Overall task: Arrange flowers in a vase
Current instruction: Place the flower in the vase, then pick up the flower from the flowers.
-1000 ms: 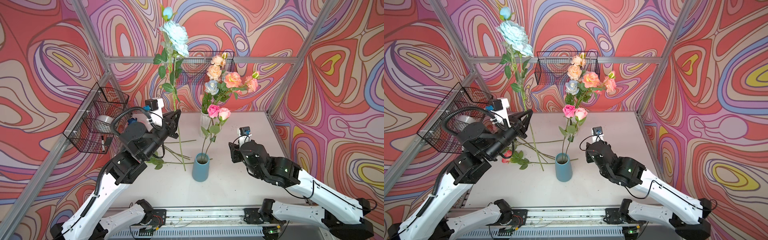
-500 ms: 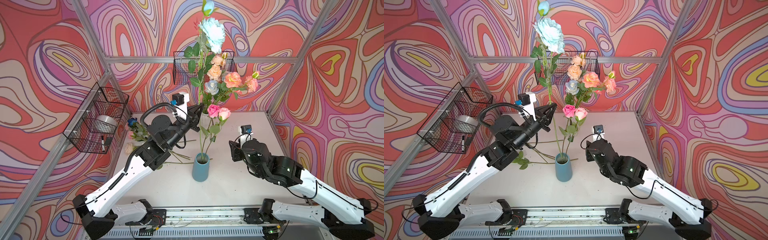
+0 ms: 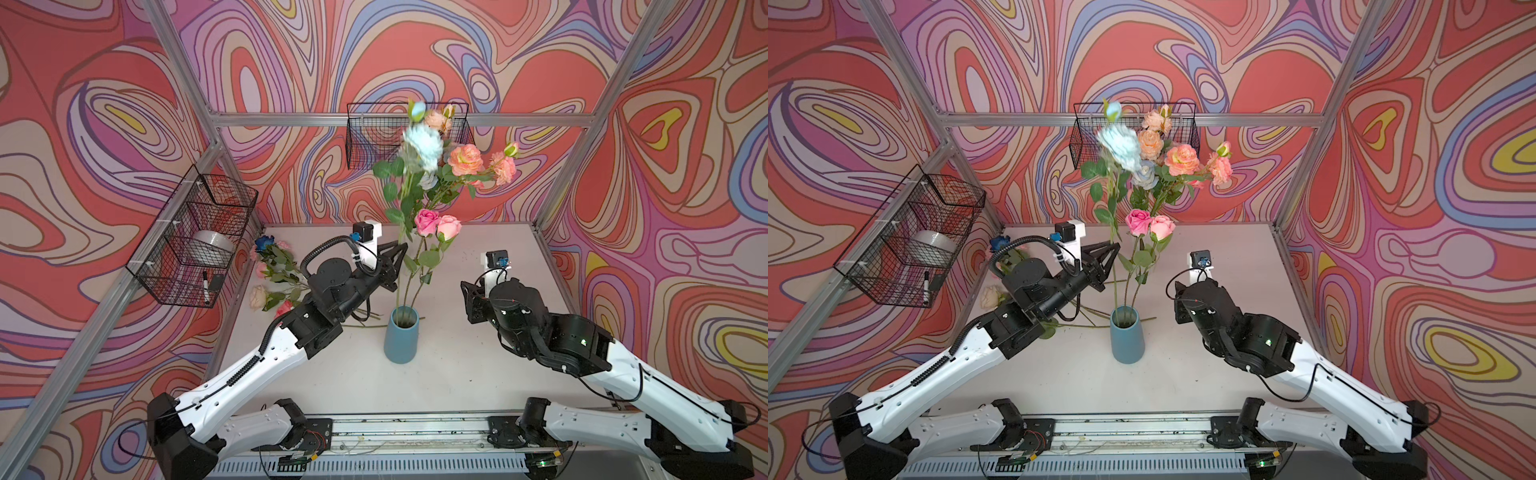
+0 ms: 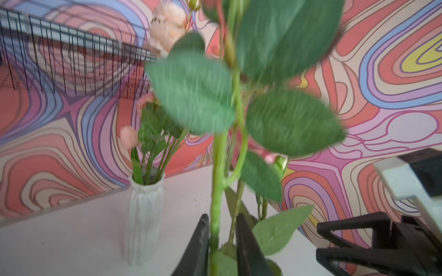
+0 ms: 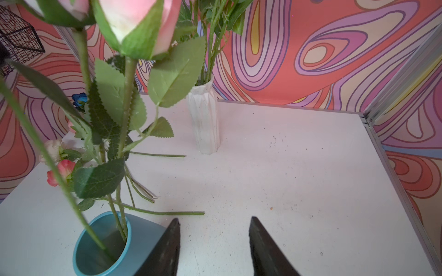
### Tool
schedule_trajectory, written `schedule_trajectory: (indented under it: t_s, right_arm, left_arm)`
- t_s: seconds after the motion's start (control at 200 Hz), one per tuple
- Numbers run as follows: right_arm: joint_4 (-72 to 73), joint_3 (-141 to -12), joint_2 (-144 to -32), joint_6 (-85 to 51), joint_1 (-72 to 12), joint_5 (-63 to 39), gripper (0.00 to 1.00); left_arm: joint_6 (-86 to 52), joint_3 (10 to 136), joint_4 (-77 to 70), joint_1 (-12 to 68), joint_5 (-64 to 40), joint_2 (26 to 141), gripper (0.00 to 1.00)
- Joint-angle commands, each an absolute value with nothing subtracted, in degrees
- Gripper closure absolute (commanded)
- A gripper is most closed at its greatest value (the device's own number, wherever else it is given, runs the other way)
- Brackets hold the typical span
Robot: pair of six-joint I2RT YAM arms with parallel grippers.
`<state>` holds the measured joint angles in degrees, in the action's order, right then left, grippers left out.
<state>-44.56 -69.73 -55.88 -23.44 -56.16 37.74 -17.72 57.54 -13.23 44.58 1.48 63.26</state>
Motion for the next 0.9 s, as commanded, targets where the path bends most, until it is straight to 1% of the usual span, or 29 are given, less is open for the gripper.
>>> schedule_trajectory:
  t_s: [0.0, 0.065, 0.105, 0.25, 0.315, 0.406, 0.451, 0.506, 0.566, 0.671, 0.751, 0.896]
  right_arm:
    - [-44.14, -68.93, -55.28, -23.72, -55.81, 38.06, 0.52]
    - [-44.03, -68.91, -55.31, -23.68, -55.81, 37.92, 0.52]
    - [-43.91, -68.81, -55.28, -23.72, -55.82, 37.89, 0.51]
    - [-43.54, -68.27, -55.11, -23.54, -55.82, 37.83, 0.49]
    - [-43.34, -68.03, -55.15, -23.63, -55.82, 37.69, 0.48]
    - [-43.01, -67.69, -55.2, -23.68, -55.81, 37.45, 0.48]
    - [-42.88, -67.39, -55.03, -23.73, -55.8, 37.53, 0.48]
    - [-42.58, -67.16, -54.85, -23.7, -55.81, 37.41, 0.48]
    - [-42.53, -67.06, -54.78, -23.78, -55.81, 37.35, 0.48]
    - [-42.65, -66.97, -54.58, -23.73, -55.81, 37.17, 0.48]
    - [-42.56, -66.89, -54.15, -23.74, -55.81, 37.13, 0.48]
    - [-42.52, -66.53, -53.7, -23.82, -55.81, 37.17, 0.49]
  left_arm:
    - [-21.16, 54.89, -11.27, 45.0, 3.26, 60.21, 0.56]
    - [-22.43, 53.57, -7.92, 45.16, 3.41, 58.61, 0.47]
    - [-23.28, 52.59, -5.97, 45.23, 3.89, 57.22, 0.44]
    - [-25.24, 50.48, 1.1, 45.26, 5.94, 49.97, 0.4]
    - [-26.42, 50.23, 4.8, 45.26, 7.54, 47.04, 0.37]
    - [-28.49, 51.54, 13.19, 45.05, 12.47, 45.62, 0.32]
    - [-29.17, 51.85, 16.81, 43.88, 12.94, 45.89, 0.31]
    - [-32.02, 51.94, 20.07, 39.65, 9.5, 46.98, 0.3]
    - [-36.4, 51.63, 22.25, 30.97, 1.29, 49.34, 0.31]
    - [-43.24, 49.12, 21.1, 17.65, -8.77, 54.88, 0.33]
    - [-47.19, 47.56, 17.66, 11.62, -10.22, 59.94, 0.38]
    - [-50.06, 48.07, 9.02, 5.01, -7.97, 71.78, 0.42]
